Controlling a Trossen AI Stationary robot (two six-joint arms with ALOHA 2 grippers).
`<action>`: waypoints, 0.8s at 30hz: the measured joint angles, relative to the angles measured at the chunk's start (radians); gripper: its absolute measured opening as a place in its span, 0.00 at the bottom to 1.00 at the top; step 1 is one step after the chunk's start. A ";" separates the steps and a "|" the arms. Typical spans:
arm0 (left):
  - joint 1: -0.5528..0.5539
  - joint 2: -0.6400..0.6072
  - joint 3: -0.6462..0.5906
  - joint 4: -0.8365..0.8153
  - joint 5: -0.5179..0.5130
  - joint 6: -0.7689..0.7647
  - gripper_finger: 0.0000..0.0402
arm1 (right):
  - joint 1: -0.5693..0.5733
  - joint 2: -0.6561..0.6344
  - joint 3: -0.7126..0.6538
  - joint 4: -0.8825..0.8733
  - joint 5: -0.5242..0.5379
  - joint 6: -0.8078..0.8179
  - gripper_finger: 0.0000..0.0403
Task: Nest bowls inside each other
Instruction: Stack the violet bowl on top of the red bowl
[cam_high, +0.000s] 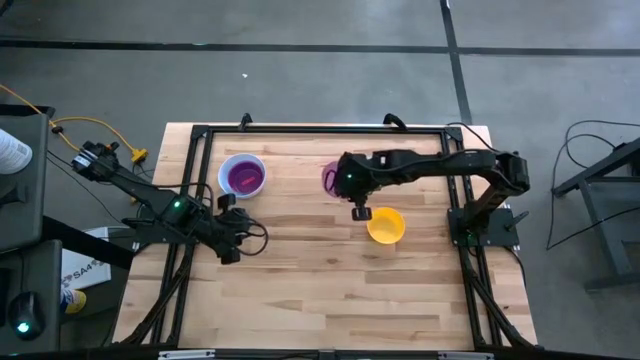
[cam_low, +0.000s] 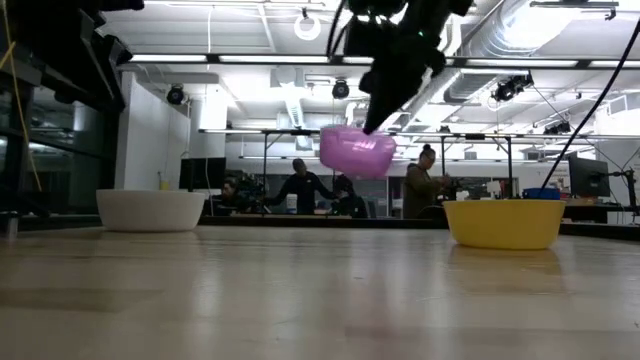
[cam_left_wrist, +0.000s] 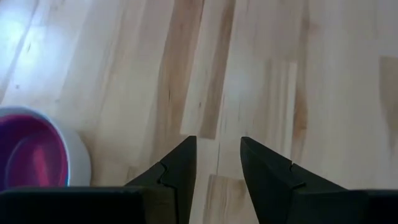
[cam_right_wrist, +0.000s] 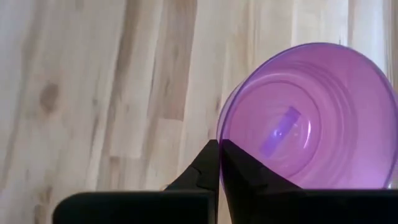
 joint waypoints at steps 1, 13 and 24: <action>-0.012 0.000 0.000 -0.012 -0.001 -0.010 0.30 | 0.000 0.012 0.018 -0.005 -0.012 0.000 0.01; -0.299 0.000 0.000 -0.062 -0.104 -0.224 0.16 | 0.029 0.371 0.391 -0.144 -0.030 -0.133 0.01; -0.452 0.000 0.000 -0.109 -0.119 -0.420 0.16 | 0.053 0.561 0.803 -0.206 -0.033 -0.206 0.01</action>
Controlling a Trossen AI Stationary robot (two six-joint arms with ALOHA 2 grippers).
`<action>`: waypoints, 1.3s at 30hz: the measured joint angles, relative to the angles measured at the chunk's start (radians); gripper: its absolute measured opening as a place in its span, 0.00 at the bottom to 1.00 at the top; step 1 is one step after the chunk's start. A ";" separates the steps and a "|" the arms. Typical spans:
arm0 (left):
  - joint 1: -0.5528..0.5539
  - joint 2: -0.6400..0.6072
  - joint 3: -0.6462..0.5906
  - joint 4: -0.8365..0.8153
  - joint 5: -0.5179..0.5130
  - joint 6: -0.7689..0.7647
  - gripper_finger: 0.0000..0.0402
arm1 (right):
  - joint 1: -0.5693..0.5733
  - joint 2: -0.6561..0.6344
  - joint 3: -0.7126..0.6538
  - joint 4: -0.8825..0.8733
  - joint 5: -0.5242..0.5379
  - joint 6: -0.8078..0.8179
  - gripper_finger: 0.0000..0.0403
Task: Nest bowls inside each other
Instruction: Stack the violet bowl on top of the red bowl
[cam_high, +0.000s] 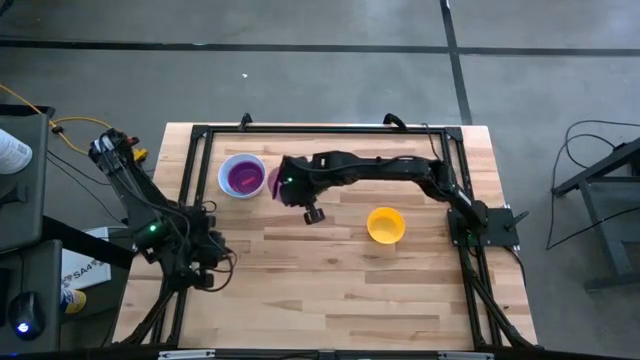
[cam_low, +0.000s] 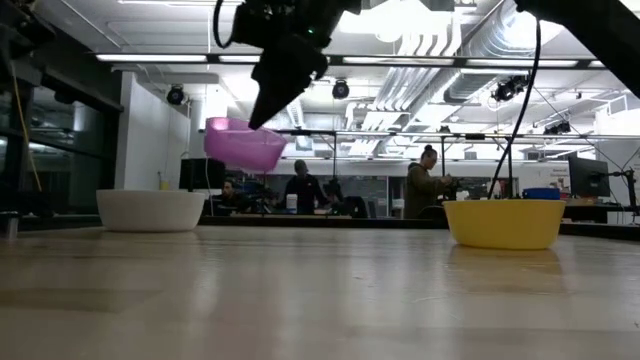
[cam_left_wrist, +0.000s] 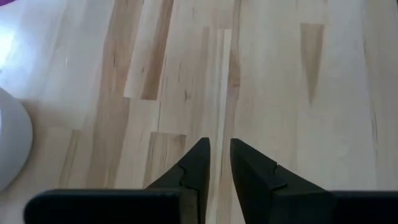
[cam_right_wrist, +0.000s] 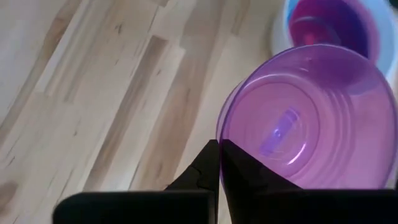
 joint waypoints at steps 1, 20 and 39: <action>-0.007 0.000 0.000 0.001 -0.008 -0.002 0.16 | 0.000 0.001 0.009 0.000 0.000 0.000 0.01; -0.009 0.000 0.000 -0.131 -0.124 0.023 0.16 | 0.112 0.001 0.019 -0.047 -0.087 -0.007 0.01; 0.223 0.003 0.000 0.118 0.035 0.588 0.16 | 0.271 0.001 0.019 0.024 -0.173 0.026 0.01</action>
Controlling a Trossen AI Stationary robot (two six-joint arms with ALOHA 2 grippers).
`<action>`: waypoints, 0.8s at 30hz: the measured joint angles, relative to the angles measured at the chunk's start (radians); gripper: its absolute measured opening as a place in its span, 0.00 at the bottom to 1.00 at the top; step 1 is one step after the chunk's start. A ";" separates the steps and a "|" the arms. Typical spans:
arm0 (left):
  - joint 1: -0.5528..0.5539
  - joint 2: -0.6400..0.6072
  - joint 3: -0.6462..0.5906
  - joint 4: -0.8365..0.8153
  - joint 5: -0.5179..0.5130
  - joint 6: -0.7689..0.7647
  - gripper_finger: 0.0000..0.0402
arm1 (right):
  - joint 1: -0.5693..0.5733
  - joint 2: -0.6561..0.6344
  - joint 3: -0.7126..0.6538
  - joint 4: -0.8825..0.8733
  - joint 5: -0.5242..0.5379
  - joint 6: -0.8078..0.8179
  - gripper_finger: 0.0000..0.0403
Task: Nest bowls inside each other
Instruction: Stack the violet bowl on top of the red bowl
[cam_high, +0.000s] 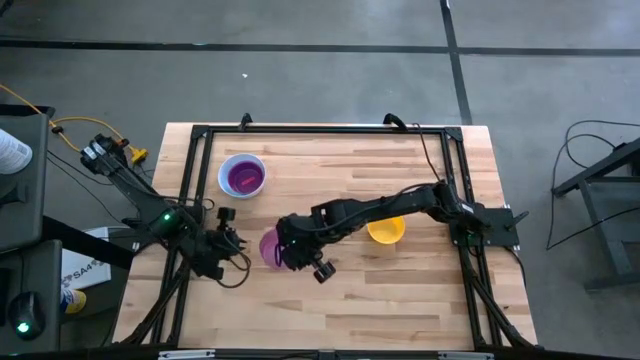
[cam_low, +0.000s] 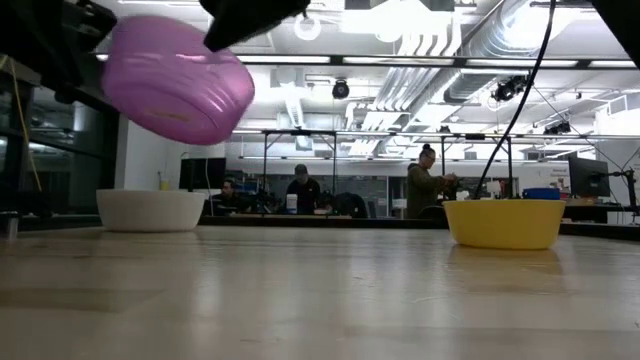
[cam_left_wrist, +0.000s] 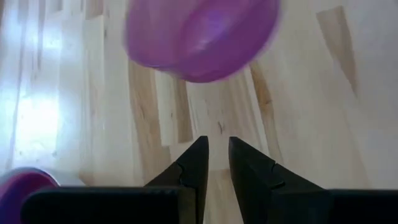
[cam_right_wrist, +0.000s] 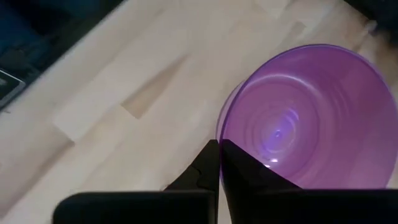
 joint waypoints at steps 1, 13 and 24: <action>0.012 0.000 0.000 0.010 0.008 0.021 0.16 | 0.004 0.000 0.000 0.003 -0.010 0.005 0.01; 0.029 0.000 0.052 0.059 0.010 0.229 0.16 | 0.001 0.000 0.000 0.023 -0.069 0.040 0.01; 0.030 0.020 0.061 0.130 0.009 0.448 0.16 | -0.005 0.000 0.000 0.044 -0.118 0.058 0.01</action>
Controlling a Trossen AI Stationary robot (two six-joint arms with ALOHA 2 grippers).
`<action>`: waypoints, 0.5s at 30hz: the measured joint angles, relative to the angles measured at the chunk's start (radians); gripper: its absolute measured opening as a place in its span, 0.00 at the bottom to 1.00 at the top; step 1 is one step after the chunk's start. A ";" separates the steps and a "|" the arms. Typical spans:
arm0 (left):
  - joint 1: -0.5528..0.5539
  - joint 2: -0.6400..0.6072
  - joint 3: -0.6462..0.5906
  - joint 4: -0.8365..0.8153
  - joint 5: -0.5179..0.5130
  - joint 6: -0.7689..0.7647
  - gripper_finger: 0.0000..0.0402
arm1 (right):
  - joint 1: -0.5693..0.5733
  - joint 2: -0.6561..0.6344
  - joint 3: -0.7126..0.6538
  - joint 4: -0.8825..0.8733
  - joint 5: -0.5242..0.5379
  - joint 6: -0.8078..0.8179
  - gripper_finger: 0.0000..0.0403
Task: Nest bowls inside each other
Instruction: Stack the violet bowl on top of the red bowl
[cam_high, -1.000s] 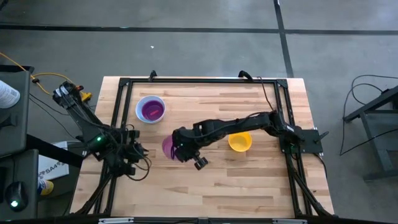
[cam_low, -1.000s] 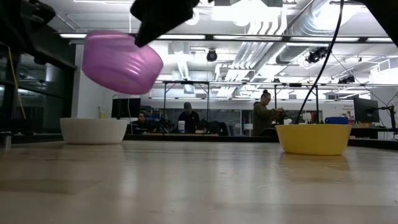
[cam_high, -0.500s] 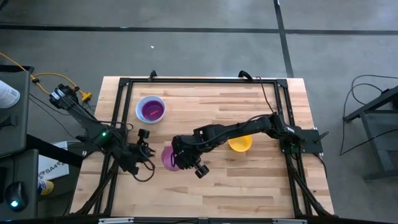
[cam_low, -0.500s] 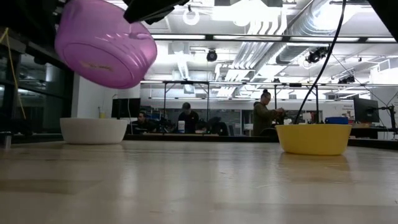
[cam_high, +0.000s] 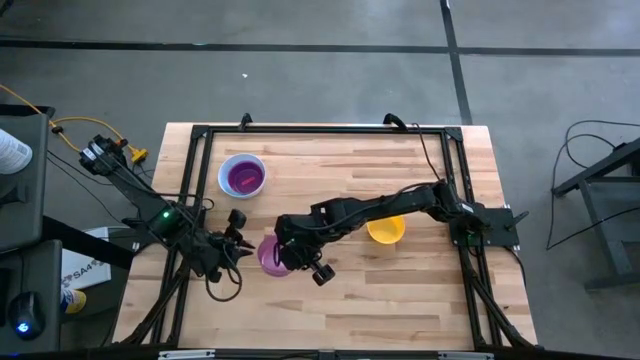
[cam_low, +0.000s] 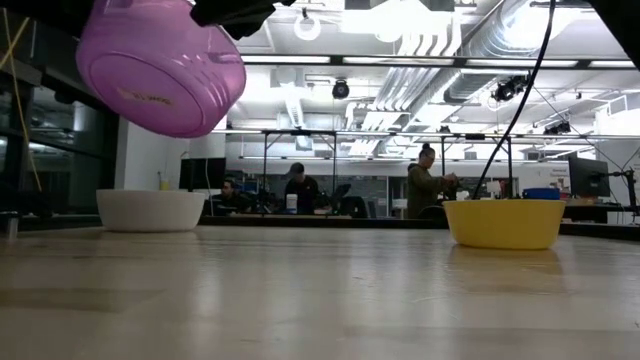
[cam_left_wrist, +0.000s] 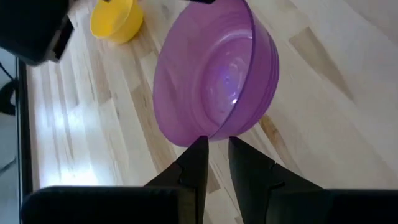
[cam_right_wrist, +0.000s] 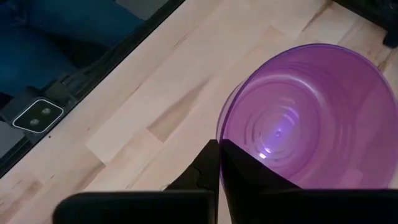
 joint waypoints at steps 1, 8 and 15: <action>0.000 0.002 0.001 0.003 -0.002 0.006 0.16 | 0.000 0.000 0.000 0.000 0.000 0.000 0.01; 0.000 0.007 0.001 0.015 -0.010 0.019 0.16 | 0.000 0.000 0.000 0.010 -0.022 0.000 0.01; 0.000 0.007 0.001 0.063 -0.008 0.047 0.16 | 0.000 0.000 0.000 0.018 -0.028 0.000 0.01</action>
